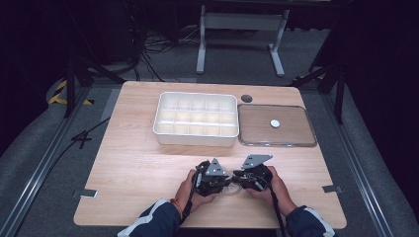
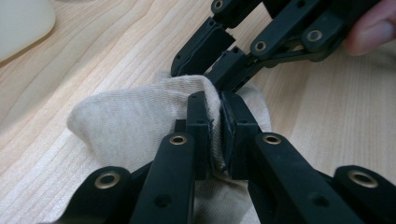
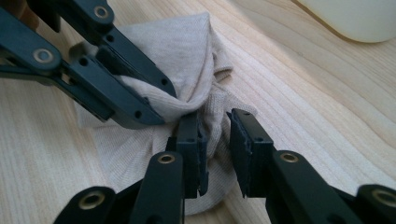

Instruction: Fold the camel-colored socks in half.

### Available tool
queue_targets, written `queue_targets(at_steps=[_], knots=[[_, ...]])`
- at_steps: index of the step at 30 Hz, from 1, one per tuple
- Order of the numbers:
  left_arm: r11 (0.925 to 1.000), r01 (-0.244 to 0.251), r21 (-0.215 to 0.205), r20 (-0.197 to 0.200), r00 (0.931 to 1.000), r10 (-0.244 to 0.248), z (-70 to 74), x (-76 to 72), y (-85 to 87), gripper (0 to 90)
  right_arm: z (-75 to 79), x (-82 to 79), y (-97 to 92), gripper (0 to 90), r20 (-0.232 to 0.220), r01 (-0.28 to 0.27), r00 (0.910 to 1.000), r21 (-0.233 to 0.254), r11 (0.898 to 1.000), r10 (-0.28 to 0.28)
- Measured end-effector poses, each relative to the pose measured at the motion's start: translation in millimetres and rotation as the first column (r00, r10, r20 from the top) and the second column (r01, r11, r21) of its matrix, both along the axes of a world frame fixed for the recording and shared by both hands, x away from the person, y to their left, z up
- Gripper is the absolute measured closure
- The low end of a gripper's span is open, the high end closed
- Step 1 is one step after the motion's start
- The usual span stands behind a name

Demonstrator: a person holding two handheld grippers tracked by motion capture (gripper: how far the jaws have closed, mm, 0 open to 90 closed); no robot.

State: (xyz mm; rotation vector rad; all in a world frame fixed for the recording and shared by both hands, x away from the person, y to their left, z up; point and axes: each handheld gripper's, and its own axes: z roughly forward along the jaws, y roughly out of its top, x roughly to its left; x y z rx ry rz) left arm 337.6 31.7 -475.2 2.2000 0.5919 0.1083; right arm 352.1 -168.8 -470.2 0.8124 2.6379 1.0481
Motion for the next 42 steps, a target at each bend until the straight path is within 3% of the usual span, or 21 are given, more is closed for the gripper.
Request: queue_targets(at_steps=[3,5,7,10,13,14,18,22,25,27,30,33,36,41,42], knots=[[1.0000,0.002,0.009,0.004,1.0000,-0.002,-1.2,0.0,0.1,83.0,4.0,-1.0,-2.8,64.4,0.016,0.005,0.9999,-0.023,1.000,-0.005],[1.0000,-0.006,0.002,0.002,1.0000,0.006,-2.3,-0.5,0.1,83.0,6.3,-0.8,-8.2,66.0,0.018,0.017,0.9997,-0.004,1.000,-0.017],[1.0000,0.006,-0.002,0.004,1.0000,-0.006,-2.2,0.0,-0.1,81.5,3.2,-0.3,-9.6,67.2,0.000,0.013,0.9999,-0.020,1.000,-0.013],[0.9996,0.027,-0.009,0.015,0.9995,-0.027,3.1,-2.1,0.7,68.7,1.5,0.2,-9.7,67.9,0.001,0.006,1.0000,-0.019,1.000,-0.006],[0.9993,-0.002,-0.036,0.040,0.9992,0.004,16.5,-4.4,8.9,55.4,0.7,-0.3,-9.7,69.3,-0.002,0.010,0.9999,-0.011,1.000,-0.010],[0.9989,-0.011,-0.045,0.042,0.9990,0.013,23.0,-4.5,14.9,54.6,0.6,-0.3,-9.8,69.4,-0.004,0.010,0.9999,-0.009,1.000,-0.010],[0.9960,-0.027,-0.085,0.042,0.9986,0.031,37.6,-5.2,39.1,59.2,0.1,0.3,-10.3,70.3,-0.009,0.011,0.9999,-0.004,1.000,-0.011],[0.9962,-0.023,-0.084,0.004,0.9997,0.024,34.8,-3.7,54.8,76.0,0.5,-0.3,-9.5,72.0,-0.009,0.007,0.9999,-0.008,1.000,-0.007],[0.9995,0.008,-0.031,-0.004,1.0000,-0.008,23.3,-4.6,47.3,83.8,2.4,-2.5,-6.4,79.1,0.001,-0.006,1.0000,-0.029,1.000,0.006],[0.9995,0.028,0.018,-0.003,0.9996,-0.027,13.4,-7.2,36.1,84.8,6.4,-4.2,-3.8,82.5,0.037,-0.014,0.9992,-0.040,0.999,0.016],[0.9965,0.051,0.066,0.016,0.9985,-0.053,2.3,-10.4,23.1,84.7,17.2,-6.1,-4.2,86.5,0.085,-0.006,0.9964,0.005,1.000,0.005],[0.9969,0.054,0.057,0.008,0.9985,-0.055,1.3,-8.0,22.2,84.9,28.2,-10.2,-2.1,86.2,0.125,-0.022,0.9921,0.090,0.996,0.010],[0.9978,0.049,0.045,0.004,0.9988,-0.049,0.2,-7.2,23.6,84.6,32.0,-16.3,8.3,85.8,0.152,-0.077,0.9863,0.074,0.994,0.065],[0.9973,0.038,0.063,0.012,0.9992,-0.039,3.4,-8.1,27.6,78.8,13.4,-14.4,16.4,83.8,0.087,-0.099,0.9911,-0.021,0.995,0.100],[0.9986,0.024,0.048,0.013,0.9996,-0.025,4.4,-8.8,29.2,77.5,8.9,-13.6,17.0,84.1,0.067,-0.103,0.9922,-0.035,0.994,0.105]])
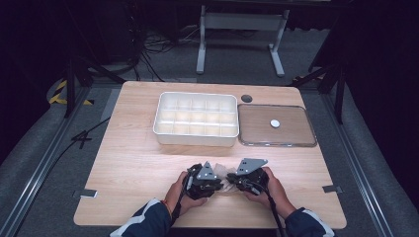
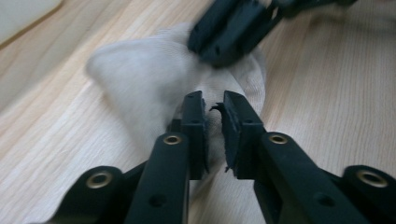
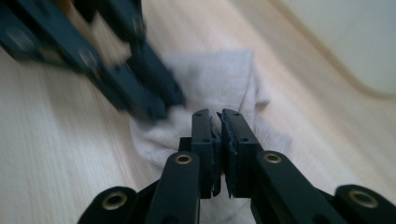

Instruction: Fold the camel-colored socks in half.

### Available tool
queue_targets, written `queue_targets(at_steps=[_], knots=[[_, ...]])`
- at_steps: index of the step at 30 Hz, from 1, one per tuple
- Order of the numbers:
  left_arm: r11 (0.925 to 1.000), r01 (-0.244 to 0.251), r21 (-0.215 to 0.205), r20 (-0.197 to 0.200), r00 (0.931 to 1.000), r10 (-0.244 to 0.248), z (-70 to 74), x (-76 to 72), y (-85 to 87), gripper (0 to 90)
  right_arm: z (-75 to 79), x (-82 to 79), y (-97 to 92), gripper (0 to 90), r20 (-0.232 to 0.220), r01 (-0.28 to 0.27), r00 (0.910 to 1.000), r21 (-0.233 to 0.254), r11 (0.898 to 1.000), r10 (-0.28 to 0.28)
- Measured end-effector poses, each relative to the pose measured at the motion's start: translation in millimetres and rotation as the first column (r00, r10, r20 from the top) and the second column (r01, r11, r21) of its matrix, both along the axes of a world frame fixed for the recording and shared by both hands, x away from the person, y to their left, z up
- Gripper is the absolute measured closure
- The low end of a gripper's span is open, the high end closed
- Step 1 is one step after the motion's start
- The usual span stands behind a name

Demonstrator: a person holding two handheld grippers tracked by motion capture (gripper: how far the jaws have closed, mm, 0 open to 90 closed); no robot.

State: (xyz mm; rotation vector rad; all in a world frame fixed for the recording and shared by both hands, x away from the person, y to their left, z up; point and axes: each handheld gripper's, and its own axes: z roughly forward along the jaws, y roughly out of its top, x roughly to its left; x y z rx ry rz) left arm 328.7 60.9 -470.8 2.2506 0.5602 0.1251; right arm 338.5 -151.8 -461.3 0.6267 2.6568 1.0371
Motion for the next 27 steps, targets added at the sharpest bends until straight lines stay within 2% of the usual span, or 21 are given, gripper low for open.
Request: queue_targets(at_steps=[1,3,4,5,6,7,8,13,21,24,27], knots=[[0.9999,-0.008,0.007,0.002,1.0000,0.008,2.3,0.2,3.2,75.3,-3.0,0.9,0.2,84.3,-0.007,0.006,1.0000,-0.005,1.000,-0.006],[0.9982,-0.055,-0.023,-0.001,0.9985,0.055,5.6,0.2,10.2,66.0,-2.4,3.1,-0.2,84.3,-0.022,0.004,0.9997,-0.005,1.000,-0.004],[0.9966,-0.076,-0.034,-0.005,0.9971,0.075,6.7,1.1,14.2,64.4,-2.5,2.6,0.6,84.3,-0.020,0.008,0.9998,-0.012,1.000,-0.008],[0.9944,-0.096,-0.044,-0.007,0.9954,0.096,6.6,2.3,17.3,62.5,-2.8,2.2,1.0,84.3,-0.015,0.009,0.9998,-0.013,1.000,-0.010],[0.9894,-0.137,-0.049,-0.023,0.9905,0.136,5.0,3.4,19.5,60.3,-2.9,1.8,1.2,84.4,-0.010,0.012,0.9999,-0.016,1.000,-0.012],[0.9872,-0.156,-0.035,-0.028,0.9876,0.155,2.6,5.3,20.0,55.6,-3.0,1.2,1.5,84.3,-0.005,0.016,0.9999,-0.020,1.000,-0.016],[0.9866,-0.161,-0.027,-0.038,0.9863,0.160,1.0,5.9,19.9,54.8,-3.0,1.2,1.5,84.4,-0.005,0.015,0.9999,-0.022,1.000,-0.016],[0.9852,-0.171,0.003,-0.046,0.9842,0.171,-6.3,7.5,18.4,49.7,-3.6,1.0,1.4,84.3,-0.002,0.018,0.9998,-0.021,1.000,-0.018],[0.9893,-0.146,-0.008,-0.049,0.9882,0.145,-9.4,11.1,19.0,48.9,-2.6,0.0,1.7,81.8,0.007,0.012,0.9999,-0.027,1.000,-0.012],[0.9898,-0.142,-0.008,-0.050,0.9887,0.142,-9.4,11.7,18.7,49.2,1.0,-1.4,-0.8,79.7,0.029,0.014,0.9995,-0.005,1.000,-0.014],[0.9904,-0.138,-0.007,-0.051,0.9892,0.137,-9.3,12.5,18.6,49.1,9.2,-5.5,-3.1,85.4,0.076,-0.002,0.9971,0.043,0.999,-0.001]])
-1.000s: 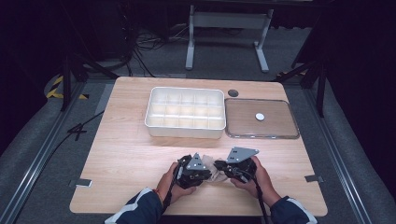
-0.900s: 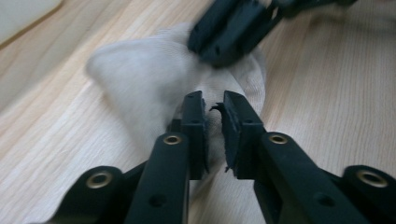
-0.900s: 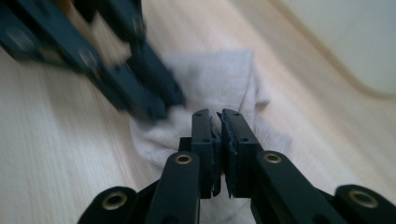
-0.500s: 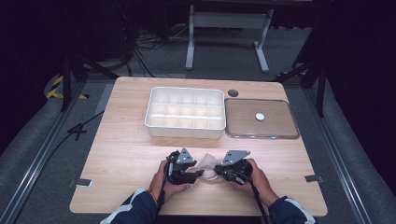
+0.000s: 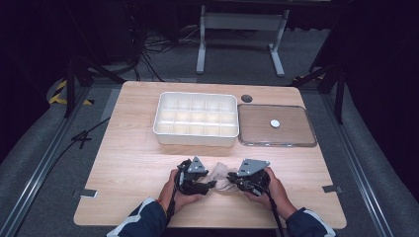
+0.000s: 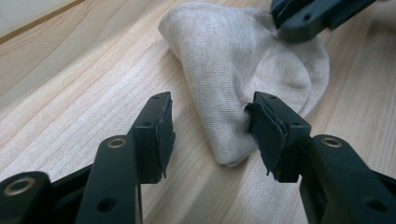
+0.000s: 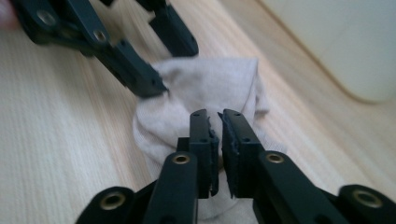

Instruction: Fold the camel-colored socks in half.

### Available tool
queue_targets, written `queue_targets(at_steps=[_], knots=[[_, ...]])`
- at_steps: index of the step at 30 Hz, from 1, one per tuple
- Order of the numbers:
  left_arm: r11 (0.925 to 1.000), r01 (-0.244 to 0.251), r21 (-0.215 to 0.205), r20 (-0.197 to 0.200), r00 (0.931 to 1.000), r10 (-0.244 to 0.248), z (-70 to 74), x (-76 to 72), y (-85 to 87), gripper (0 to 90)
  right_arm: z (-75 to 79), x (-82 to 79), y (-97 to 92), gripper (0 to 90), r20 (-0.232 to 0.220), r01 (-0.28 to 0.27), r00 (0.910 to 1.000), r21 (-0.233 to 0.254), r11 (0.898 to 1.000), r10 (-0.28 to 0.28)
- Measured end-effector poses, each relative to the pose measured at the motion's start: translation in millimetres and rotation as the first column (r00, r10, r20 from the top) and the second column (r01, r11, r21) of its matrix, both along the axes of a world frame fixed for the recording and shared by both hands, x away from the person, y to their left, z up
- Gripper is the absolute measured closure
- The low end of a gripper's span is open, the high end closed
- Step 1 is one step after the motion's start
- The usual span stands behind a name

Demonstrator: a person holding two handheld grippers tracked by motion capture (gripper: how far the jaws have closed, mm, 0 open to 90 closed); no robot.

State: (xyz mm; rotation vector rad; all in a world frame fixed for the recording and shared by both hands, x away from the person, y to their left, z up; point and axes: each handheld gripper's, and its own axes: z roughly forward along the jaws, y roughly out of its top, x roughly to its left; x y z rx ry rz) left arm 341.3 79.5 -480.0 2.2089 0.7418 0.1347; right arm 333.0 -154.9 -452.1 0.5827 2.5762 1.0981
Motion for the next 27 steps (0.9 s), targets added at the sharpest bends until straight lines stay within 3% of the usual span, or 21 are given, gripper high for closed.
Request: queue_targets(at_steps=[3,5,7,11,18,27], knots=[[1.0000,-0.004,-0.006,-0.002,1.0000,0.004,-0.3,0.0,0.0,49.1,1.4,-0.7,1.5,85.8,0.011,-0.007,0.9999,0.018,1.000,0.007],[1.0000,-0.002,-0.006,-0.001,1.0000,0.002,-0.4,0.2,0.1,49.2,-2.9,-0.3,6.7,85.1,-0.009,-0.027,0.9996,0.004,1.000,0.027],[1.0000,-0.003,-0.008,-0.002,1.0000,0.003,-0.5,0.1,0.3,49.2,-10.4,1.5,10.9,84.1,-0.039,-0.030,0.9988,-0.042,0.999,0.028],[1.0000,-0.005,-0.005,-0.002,1.0000,0.005,-0.3,-0.7,2.3,49.1,-12.5,7.3,11.0,84.1,-0.089,-0.037,0.9955,-0.035,0.999,0.034],[0.9997,-0.021,-0.015,-0.014,0.9997,0.021,-0.1,-1.0,3.5,51.6,-12.5,9.8,13.1,84.4,-0.100,-0.038,0.9945,-0.045,0.998,0.033],[0.9980,-0.005,-0.063,-0.080,0.9968,0.000,-0.6,1.1,3.2,69.2,-12.8,7.7,16.2,84.8,-0.077,-0.039,0.9964,-0.058,0.998,0.035]])
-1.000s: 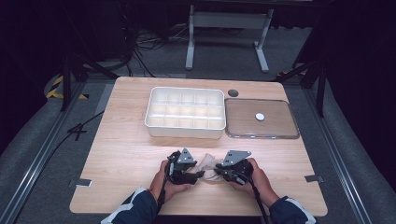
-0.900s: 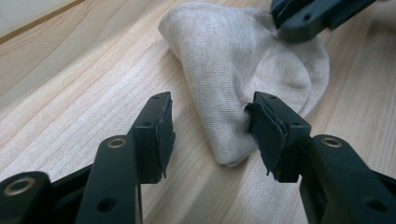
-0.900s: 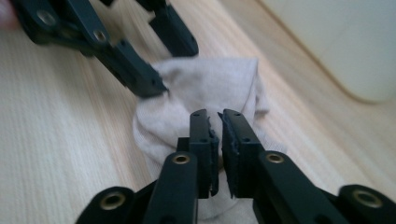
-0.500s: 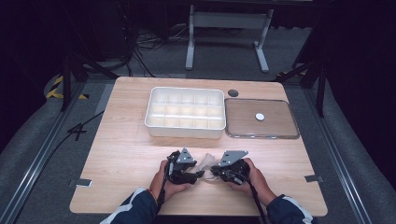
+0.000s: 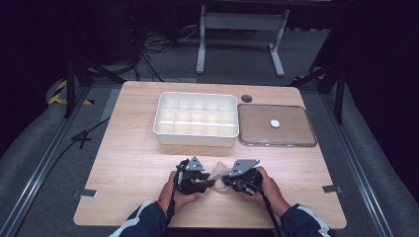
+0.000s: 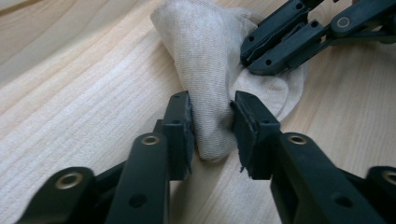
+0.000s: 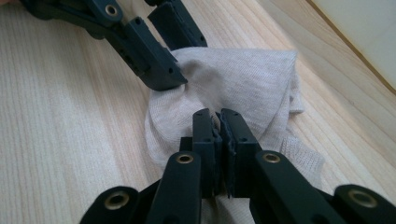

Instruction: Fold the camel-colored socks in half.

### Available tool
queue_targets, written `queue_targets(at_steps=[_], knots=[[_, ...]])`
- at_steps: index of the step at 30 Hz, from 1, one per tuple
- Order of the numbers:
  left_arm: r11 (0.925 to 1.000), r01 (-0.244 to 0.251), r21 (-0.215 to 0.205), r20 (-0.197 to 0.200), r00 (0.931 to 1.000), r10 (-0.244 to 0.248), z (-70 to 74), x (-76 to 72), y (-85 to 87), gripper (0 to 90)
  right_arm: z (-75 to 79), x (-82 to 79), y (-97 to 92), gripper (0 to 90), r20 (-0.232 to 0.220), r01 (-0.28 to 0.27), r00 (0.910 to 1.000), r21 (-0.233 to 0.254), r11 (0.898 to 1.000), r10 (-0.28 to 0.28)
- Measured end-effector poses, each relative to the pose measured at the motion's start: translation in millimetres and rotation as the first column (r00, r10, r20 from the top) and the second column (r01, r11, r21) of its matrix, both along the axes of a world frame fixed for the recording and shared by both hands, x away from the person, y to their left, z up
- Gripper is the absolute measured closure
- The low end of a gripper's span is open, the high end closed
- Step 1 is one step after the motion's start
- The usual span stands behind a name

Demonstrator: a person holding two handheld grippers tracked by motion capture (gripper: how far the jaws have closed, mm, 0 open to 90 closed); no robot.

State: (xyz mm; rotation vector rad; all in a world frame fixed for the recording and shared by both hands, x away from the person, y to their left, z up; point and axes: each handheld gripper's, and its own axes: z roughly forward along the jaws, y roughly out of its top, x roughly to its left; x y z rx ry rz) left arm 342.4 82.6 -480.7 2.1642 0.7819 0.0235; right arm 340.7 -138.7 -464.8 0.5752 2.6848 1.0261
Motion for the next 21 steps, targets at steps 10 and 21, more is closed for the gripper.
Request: queue_targets(at_steps=[10,21], knots=[[0.9998,0.009,0.017,0.034,0.9994,-0.009,2.8,-2.8,-6.2,78.4,3.2,1.3,-5.5,77.0,0.018,0.038,0.9991,-0.009,0.999,-0.038],[0.9970,0.014,-0.075,0.110,0.9940,-0.006,14.6,-7.7,-16.4,78.6,-1.4,4.1,2.1,79.7,0.002,0.067,0.9978,0.019,0.998,-0.067]])
